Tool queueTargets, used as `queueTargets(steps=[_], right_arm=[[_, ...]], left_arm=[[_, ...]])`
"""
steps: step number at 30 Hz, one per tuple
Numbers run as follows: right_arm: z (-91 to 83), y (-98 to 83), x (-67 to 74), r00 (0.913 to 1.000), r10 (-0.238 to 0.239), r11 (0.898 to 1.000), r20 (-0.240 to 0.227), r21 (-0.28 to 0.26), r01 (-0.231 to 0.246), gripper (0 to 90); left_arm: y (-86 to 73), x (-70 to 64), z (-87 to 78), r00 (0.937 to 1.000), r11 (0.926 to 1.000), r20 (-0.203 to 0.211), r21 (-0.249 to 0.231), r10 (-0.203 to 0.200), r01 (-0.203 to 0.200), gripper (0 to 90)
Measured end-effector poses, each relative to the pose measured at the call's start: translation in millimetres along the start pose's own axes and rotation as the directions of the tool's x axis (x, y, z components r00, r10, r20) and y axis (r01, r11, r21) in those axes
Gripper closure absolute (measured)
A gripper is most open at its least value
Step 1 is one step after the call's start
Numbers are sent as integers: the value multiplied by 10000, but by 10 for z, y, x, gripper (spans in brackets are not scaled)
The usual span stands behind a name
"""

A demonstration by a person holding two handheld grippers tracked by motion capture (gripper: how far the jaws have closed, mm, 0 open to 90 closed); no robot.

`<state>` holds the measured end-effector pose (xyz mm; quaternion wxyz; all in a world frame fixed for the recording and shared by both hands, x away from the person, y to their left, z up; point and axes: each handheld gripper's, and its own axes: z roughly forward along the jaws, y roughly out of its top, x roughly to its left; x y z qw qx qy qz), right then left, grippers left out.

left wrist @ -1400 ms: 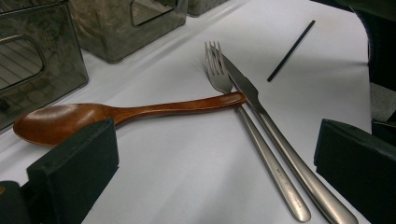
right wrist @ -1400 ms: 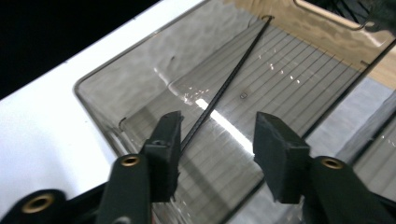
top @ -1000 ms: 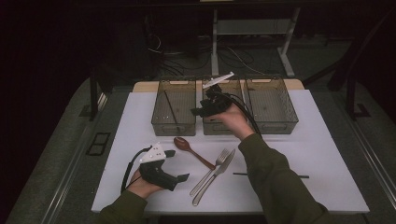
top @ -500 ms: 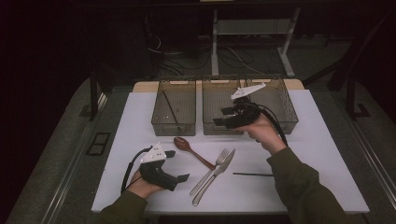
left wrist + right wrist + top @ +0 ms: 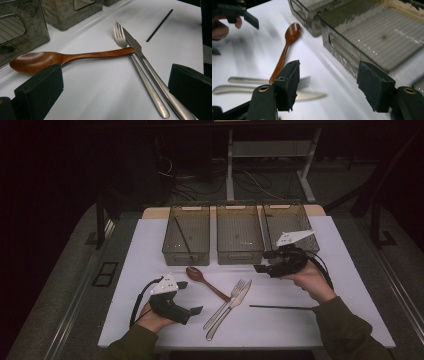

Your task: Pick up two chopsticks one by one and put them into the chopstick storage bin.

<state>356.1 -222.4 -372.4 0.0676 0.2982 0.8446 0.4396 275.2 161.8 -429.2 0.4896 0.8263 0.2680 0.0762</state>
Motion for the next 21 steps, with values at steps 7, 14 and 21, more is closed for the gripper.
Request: queueTargets(steps=[7, 14, 21], right_arm=[[-206, -247, -34, 9999, 34, 9995, -147, 322, -29, 362], [-393, -469, -14, 9998, -189, 9971, 36, 743, 185, 432], [-558, -711, -5, 9986, -522, 9885, 69, 1424, 507, 571]], left_arm=[[-2, 0, -10, 10000, 10000, -51, -36, -16, 16, 0], [0, -4, -13, 10000, 10000, -61, -56, -11, 10, 0], [-2, 2, -14, 10000, 10000, -81, -61, -36, 35, 0]])
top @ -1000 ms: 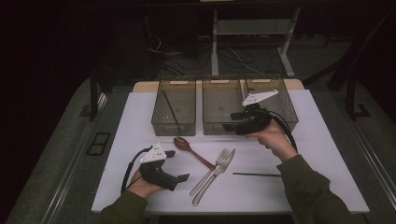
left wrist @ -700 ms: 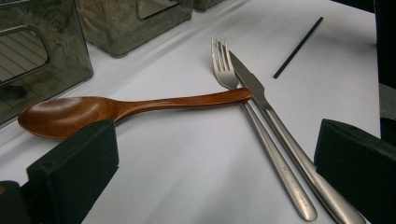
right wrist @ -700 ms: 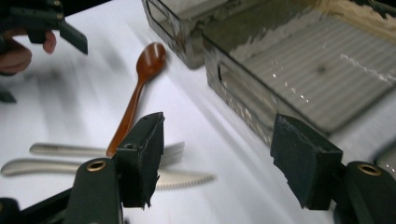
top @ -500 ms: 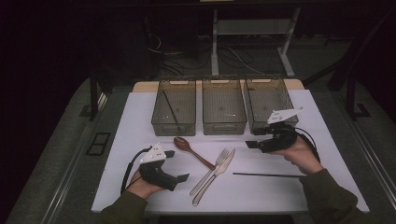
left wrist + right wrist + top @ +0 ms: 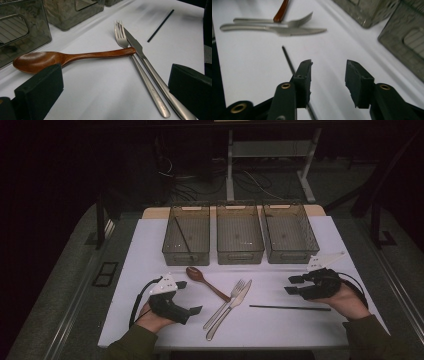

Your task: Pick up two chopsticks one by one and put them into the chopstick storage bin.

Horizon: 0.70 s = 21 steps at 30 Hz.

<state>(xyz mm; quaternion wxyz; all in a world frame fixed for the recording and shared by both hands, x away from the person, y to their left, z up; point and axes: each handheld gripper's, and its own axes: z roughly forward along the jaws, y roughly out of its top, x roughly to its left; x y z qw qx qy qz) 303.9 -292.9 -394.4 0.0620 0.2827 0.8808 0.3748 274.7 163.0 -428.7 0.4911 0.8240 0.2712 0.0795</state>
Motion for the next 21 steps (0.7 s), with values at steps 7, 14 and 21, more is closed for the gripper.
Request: queueTargets(steps=[7, 14, 21], right_arm=[[-75, -233, 13, 9996, -267, 9977, -2, 620, 266, 657], [-122, -436, -23, 9998, -200, 9934, 48, 1133, 193, 719], [-143, -606, -69, 9999, -121, 9868, 74, 1614, 108, 748]], left_arm=[[-3, 6, -3, 10000, 10000, -8, 53, 20, -20, 0], [-4, 11, 1, 10000, 10000, -8, 71, 37, -37, 0], [-6, 7, 2, 10000, 10000, -25, 83, -1, 2, 0]])
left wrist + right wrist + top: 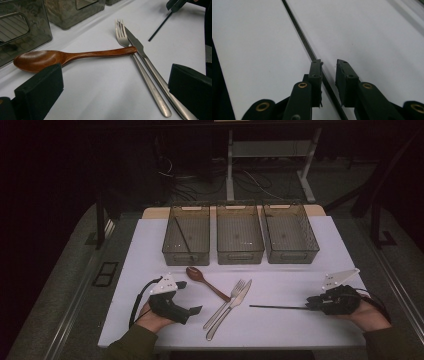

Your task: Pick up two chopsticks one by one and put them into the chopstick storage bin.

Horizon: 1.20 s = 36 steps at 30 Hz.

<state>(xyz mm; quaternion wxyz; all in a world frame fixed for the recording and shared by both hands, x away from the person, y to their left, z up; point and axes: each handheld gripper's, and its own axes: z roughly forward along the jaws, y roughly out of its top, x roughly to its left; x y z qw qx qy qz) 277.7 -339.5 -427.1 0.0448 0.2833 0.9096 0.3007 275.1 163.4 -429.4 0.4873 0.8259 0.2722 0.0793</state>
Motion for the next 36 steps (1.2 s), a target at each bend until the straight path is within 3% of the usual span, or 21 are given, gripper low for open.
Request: queueTargets(steps=[16, 26, 32, 36], right_arm=[[81, -34, 23, 9982, -573, 9975, -167, 394, 579, 804], [71, -24, 53, 9975, -597, 9958, -365, 674, 620, 818], [75, -13, 107, 9871, -1586, 9830, -221, 901, 1600, 820], [77, -2, 125, 9841, -1757, 9789, -260, 1011, 1774, 829]], left_arm=[[0, 0, 2, 10000, 10000, 10, 22, 23, -23, 0], [0, -3, 0, 10000, 10000, 8, -2, 20, -20, 0], [1, -10, 2, 10000, 10000, 29, -25, 35, -35, 0], [0, -9, 3, 10000, 10000, 32, -14, 31, -31, 0]])
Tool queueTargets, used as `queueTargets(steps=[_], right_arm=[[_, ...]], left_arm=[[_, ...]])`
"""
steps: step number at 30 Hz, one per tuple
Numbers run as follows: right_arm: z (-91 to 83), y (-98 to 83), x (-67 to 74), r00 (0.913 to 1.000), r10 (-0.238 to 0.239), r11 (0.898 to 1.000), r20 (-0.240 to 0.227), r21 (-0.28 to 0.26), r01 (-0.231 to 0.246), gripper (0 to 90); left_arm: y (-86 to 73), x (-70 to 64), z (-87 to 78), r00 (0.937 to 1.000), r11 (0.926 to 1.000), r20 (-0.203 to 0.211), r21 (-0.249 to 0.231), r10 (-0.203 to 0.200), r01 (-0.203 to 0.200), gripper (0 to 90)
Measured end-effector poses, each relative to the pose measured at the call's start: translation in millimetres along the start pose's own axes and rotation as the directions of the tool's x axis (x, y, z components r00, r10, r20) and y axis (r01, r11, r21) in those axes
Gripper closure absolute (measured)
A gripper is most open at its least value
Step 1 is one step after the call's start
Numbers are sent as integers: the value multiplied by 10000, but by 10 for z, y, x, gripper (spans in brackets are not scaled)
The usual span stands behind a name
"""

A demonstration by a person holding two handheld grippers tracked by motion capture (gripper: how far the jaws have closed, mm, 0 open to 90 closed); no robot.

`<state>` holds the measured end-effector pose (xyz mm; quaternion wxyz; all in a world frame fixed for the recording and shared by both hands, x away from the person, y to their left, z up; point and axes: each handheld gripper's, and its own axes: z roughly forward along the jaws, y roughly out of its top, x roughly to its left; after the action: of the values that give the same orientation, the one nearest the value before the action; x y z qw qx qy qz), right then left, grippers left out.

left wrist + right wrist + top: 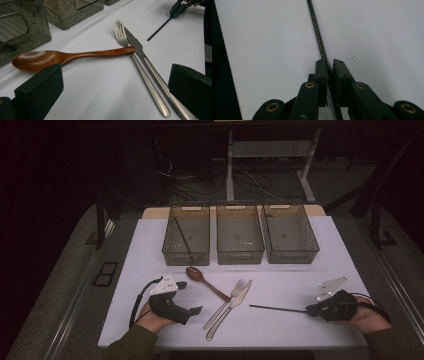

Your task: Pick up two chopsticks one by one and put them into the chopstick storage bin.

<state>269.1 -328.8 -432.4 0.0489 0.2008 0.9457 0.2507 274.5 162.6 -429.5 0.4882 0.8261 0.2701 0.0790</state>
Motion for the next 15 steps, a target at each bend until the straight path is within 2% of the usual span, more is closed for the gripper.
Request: queueTargets(steps=[1, 2, 3, 7, 10, 15], right_arm=[[-1, -1, -9, 9996, -259, 9997, 96, 49, 258, 833], [-4, 1, -7, 9995, -327, 9995, 23, 57, 327, 847], [-4, 4, 3, 9996, -254, 9997, -151, 41, 254, 857], [-4, 5, -8, 9997, -161, 9998, -164, 75, 162, 859], [-4, -8, -14, 9993, 118, 9999, -355, -71, -121, 860], [-32, -16, -36, 9976, 559, 9975, -406, -401, -575, 860]], left_arm=[[1, -1, -2, 10000, 10000, -4, -15, 2, -2, 0], [2, -2, -5, 10000, 10000, -15, -16, 6, -6, 0], [2, -1, -7, 10000, 10000, -19, -18, 4, -4, 0], [3, 2, -8, 10000, 10000, -28, -35, 6, -6, 0], [3, 0, -12, 10000, 10000, -28, -45, -2, 1, 0], [3, 1, -15, 10000, 10000, -24, -52, 6, -6, 0]])
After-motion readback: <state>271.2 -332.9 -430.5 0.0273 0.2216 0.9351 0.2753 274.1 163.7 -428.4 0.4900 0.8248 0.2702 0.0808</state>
